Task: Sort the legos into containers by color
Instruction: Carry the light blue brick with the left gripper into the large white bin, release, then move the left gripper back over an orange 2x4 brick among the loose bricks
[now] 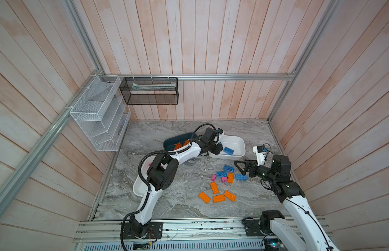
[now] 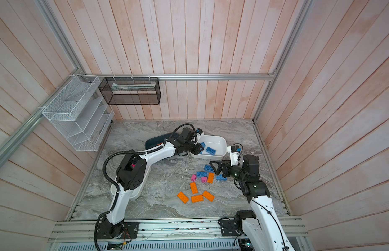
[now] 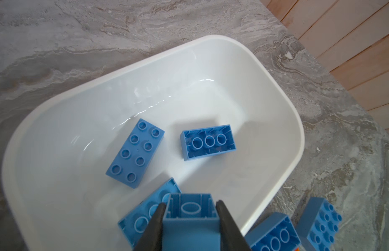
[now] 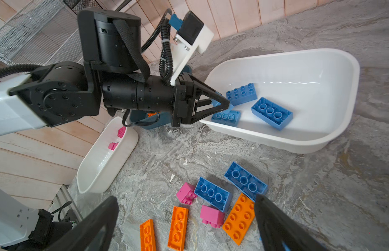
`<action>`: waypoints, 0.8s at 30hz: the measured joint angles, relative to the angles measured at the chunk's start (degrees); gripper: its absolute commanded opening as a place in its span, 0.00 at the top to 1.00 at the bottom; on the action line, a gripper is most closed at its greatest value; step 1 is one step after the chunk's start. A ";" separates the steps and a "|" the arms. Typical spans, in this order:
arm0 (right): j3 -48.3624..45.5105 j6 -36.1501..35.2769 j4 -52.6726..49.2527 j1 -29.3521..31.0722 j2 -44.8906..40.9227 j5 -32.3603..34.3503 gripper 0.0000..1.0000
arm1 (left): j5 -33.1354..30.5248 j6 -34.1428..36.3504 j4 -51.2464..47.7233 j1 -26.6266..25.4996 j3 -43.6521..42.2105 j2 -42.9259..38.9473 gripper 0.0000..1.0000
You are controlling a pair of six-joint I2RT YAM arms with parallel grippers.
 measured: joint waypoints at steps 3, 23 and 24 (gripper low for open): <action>-0.02 0.00 0.02 -0.02 0.09 -0.52 0.02 | 0.85 -0.81 -0.48 0.00 0.00 -0.13 0.43; -0.09 0.74 0.59 2.93 0.68 -3.34 0.02 | -3.15 -11.04 -12.68 -2.10 -30.01 -37.86 0.25; -0.09 0.74 0.46 3.37 0.66 -3.28 0.02 | -3.48 -12.13 -13.51 -2.10 -32.52 -39.87 0.22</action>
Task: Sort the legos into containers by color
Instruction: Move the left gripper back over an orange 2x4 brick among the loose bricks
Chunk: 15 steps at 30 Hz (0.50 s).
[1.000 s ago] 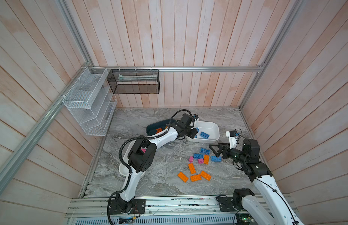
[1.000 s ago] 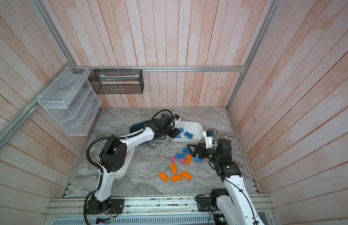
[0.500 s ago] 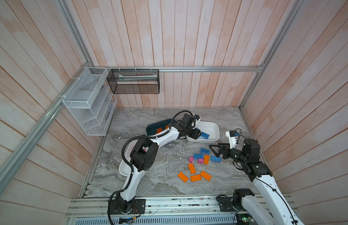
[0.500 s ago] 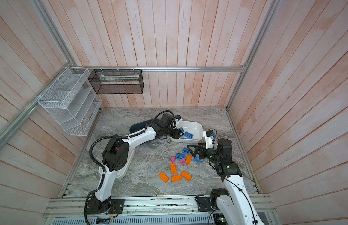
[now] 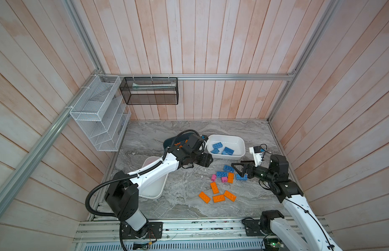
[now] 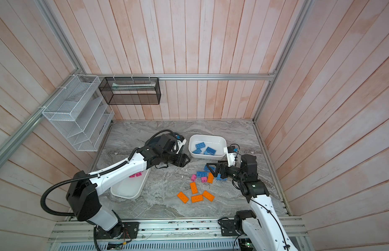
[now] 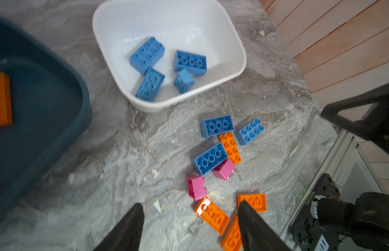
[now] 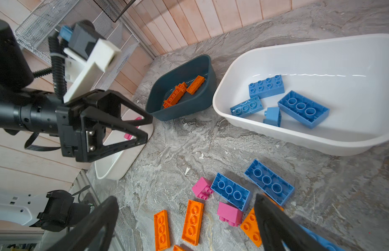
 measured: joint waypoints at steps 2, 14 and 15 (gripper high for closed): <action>0.00 -0.02 -0.17 0.79 -0.02 0.22 0.02 | -0.35 -1.55 -1.66 0.13 -4.22 -3.87 0.09; 0.00 1.49 -0.46 7.17 -0.07 4.22 0.02 | -0.09 -15.13 -5.44 -2.43 -15.23 -18.84 0.05; 0.00 1.64 -0.46 7.54 -0.07 4.57 0.02 | -0.81 -17.86 -5.53 -4.17 -16.09 -18.95 0.10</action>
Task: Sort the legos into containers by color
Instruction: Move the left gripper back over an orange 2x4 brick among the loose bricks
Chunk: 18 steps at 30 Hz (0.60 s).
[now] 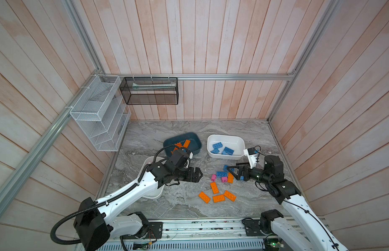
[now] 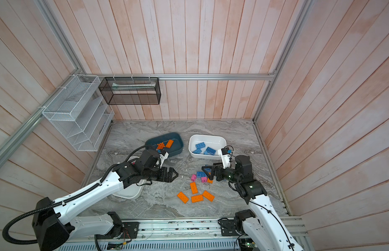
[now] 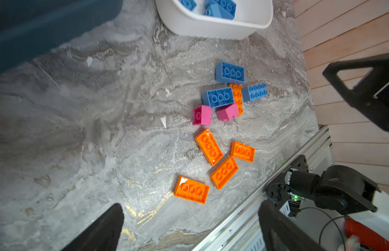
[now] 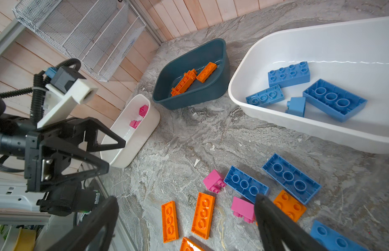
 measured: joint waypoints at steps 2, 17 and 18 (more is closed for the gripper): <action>0.00 0.28 0.00 0.31 0.00 0.70 0.02 | -1.97 -5.95 -0.63 -3.21 -1.18 0.33 0.13; -0.39 0.66 0.26 0.31 0.98 2.38 0.02 | -14.03 -45.20 -2.21 -20.04 -0.48 13.09 0.14; -0.63 0.66 0.42 0.31 0.98 2.36 0.02 | -14.23 -47.08 -2.29 -20.24 0.39 14.67 0.14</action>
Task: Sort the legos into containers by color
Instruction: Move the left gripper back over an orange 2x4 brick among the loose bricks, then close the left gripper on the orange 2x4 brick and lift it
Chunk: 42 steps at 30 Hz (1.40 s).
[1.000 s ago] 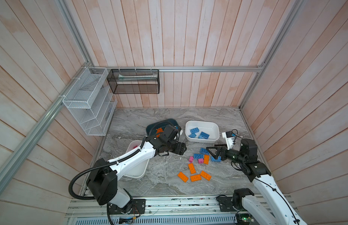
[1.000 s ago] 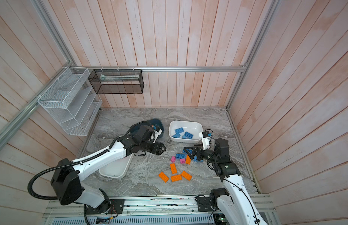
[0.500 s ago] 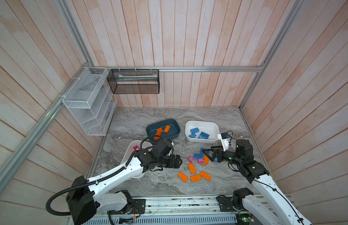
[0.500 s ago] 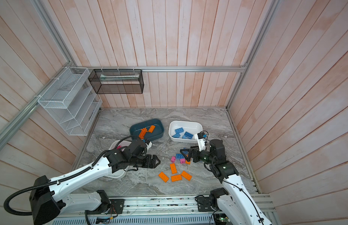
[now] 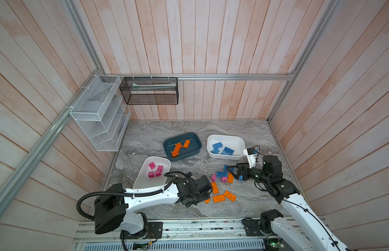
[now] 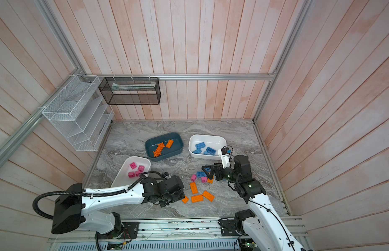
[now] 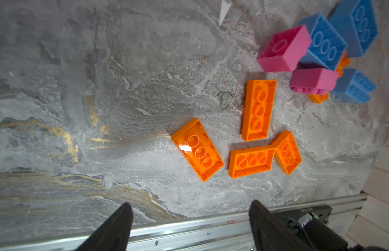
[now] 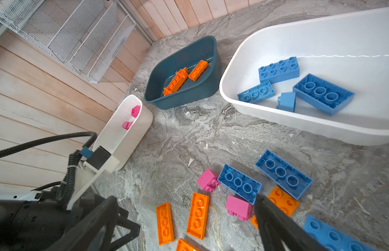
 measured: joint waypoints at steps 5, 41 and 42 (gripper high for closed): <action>-1.20 0.02 0.22 0.00 -0.28 -0.24 0.02 | -1.03 -6.91 0.33 -0.07 4.13 6.25 0.17; -4.72 -1.09 0.74 -3.82 -1.68 -3.45 0.02 | -1.44 -10.49 -13.66 0.52 18.73 25.00 0.77; -4.72 -1.09 0.76 -3.82 -1.68 -3.52 0.02 | -1.42 -10.40 -13.64 0.52 18.73 25.00 0.78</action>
